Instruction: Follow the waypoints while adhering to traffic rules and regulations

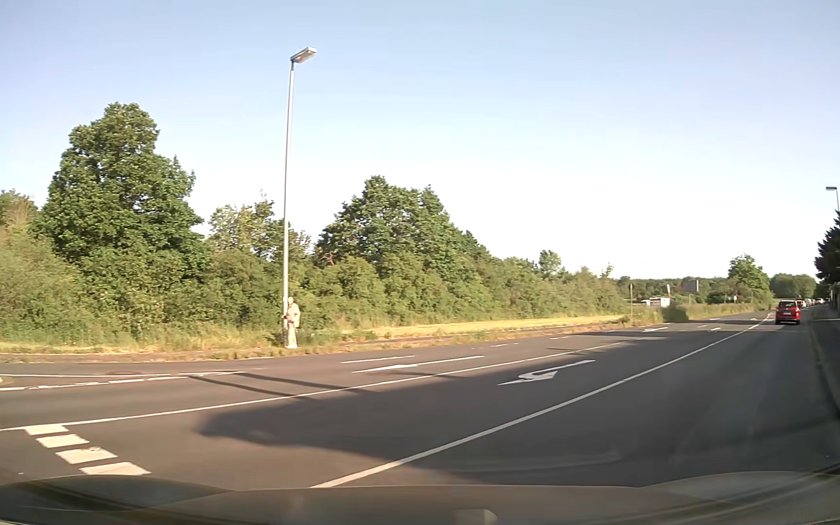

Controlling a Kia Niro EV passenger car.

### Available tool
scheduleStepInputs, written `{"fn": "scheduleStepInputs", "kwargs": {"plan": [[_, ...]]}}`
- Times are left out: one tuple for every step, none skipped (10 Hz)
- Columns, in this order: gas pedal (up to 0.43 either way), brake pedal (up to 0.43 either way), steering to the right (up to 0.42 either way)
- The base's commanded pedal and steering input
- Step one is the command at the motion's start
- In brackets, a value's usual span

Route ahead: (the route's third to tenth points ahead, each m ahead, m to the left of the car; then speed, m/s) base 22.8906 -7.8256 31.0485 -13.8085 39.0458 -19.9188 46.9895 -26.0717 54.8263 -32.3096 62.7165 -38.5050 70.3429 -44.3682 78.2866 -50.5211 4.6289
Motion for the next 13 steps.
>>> {"fn": "scheduleStepInputs", "kwargs": {"plan": [[0.378,0.0,0.376],[0.378,0.0,0.369],[0.378,0.0,0.361],[0.378,0.0,0.343],[0.378,0.0,0.324],[0.378,0.0,0.299],[0.378,0.0,0.273],[0.378,0.0,0.252],[0.378,0.006,0.239],[0.378,0.0,0.226],[0.378,0.0,0.214],[0.378,0.0,0.207],[0.378,0.0,0.197]]}}
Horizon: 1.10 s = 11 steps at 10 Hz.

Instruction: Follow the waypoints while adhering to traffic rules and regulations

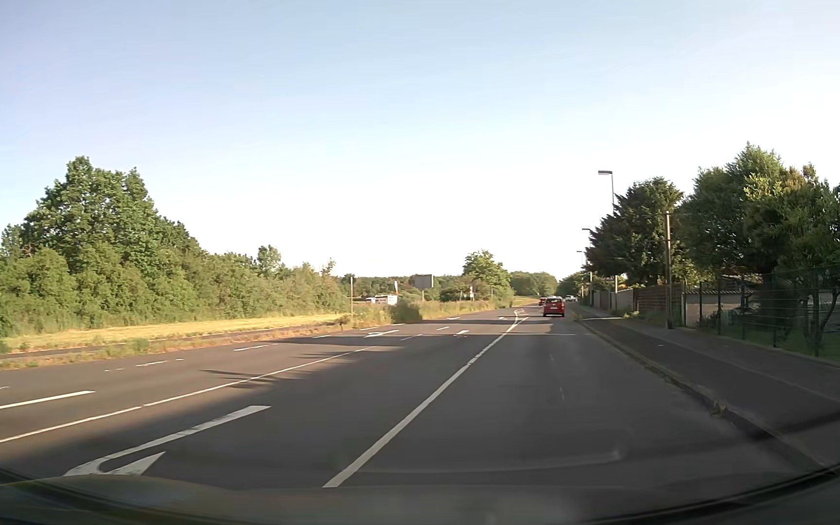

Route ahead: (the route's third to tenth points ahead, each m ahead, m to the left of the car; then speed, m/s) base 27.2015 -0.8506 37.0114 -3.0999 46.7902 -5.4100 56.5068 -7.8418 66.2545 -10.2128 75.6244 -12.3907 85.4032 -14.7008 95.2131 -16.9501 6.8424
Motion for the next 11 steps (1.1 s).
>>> {"fn": "scheduleStepInputs", "kwargs": {"plan": [[0.378,0.0,0.182],[0.378,0.0,0.168],[0.378,0.0,0.15],[0.378,0.0,0.133],[0.378,0.0,0.12],[0.378,0.0,0.104],[0.378,0.0,0.089],[0.378,0.0,0.08],[0.378,0.0,0.065],[0.378,0.0,0.049],[0.378,0.0,0.039]]}}
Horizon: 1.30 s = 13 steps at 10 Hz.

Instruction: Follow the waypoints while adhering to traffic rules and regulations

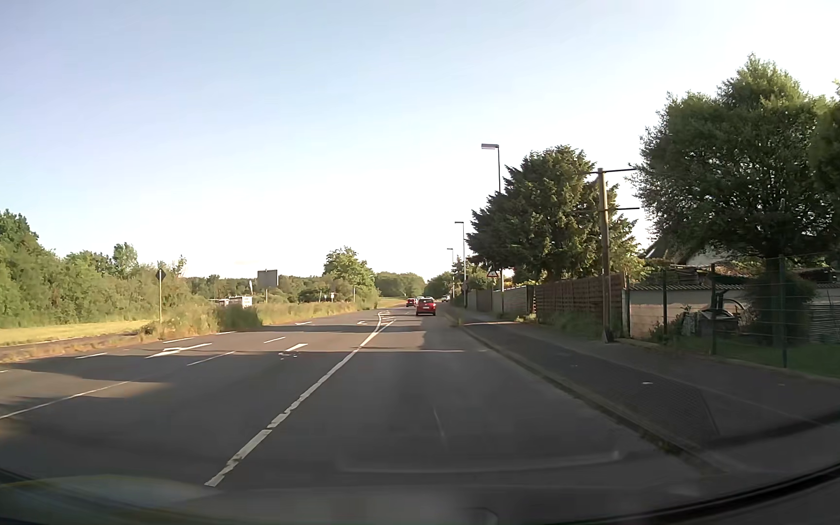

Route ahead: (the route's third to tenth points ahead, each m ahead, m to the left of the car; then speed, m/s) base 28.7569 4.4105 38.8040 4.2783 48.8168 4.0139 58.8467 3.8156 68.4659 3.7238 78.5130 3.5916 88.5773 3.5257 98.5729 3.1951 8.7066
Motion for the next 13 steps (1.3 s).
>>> {"fn": "scheduleStepInputs", "kwargs": {"plan": [[0.378,0.0,0.028],[0.378,0.0,0.018],[0.378,0.0,0.01],[0.378,0.0,0.001],[0.37,0.0,-0.008],[0.37,0.0,-0.011],[0.358,0.0,-0.011],[0.339,0.0,-0.011],[0.331,0.0,-0.011],[0.319,0.0,-0.01],[0.319,0.0,-0.009],[0.299,0.0,-0.01],[0.287,0.0,-0.01]]}}
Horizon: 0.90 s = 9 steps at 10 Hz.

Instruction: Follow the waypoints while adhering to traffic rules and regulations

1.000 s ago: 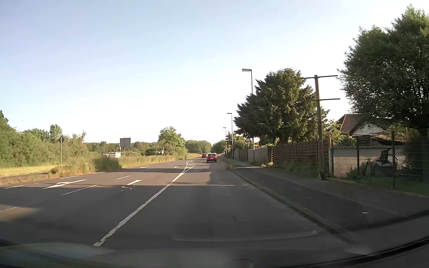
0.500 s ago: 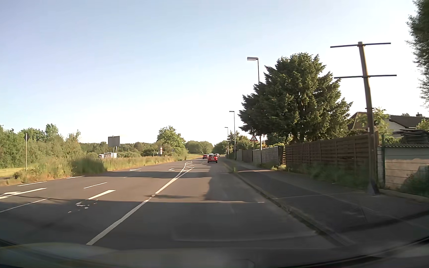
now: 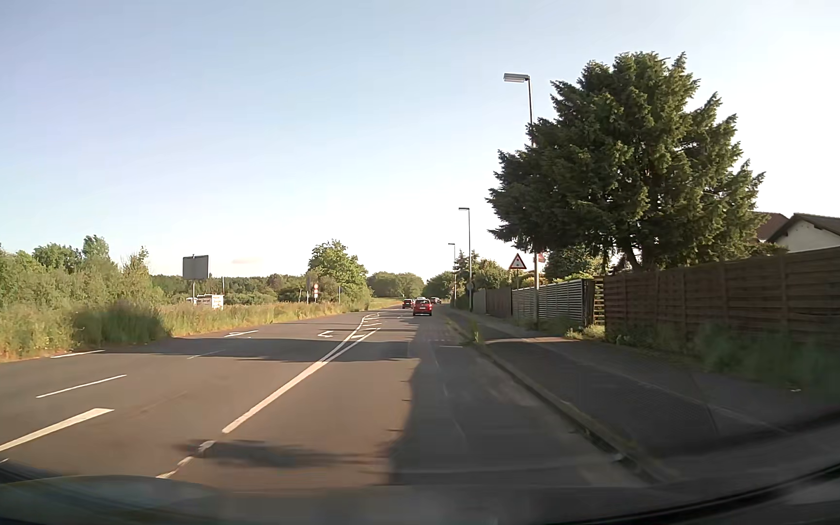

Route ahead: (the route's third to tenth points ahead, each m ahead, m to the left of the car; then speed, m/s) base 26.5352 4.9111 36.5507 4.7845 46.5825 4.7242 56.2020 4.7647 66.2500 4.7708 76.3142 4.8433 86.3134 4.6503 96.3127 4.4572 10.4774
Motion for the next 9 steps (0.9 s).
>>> {"fn": "scheduleStepInputs", "kwargs": {"plan": [[0.287,0.0,-0.01],[0.287,0.0,-0.009],[0.287,0.0,-0.009],[0.287,0.0,-0.009],[0.287,0.0,-0.008],[0.28,0.0,-0.007],[0.28,0.0,-0.006],[0.268,0.0,-0.006],[0.268,0.0,-0.006]]}}
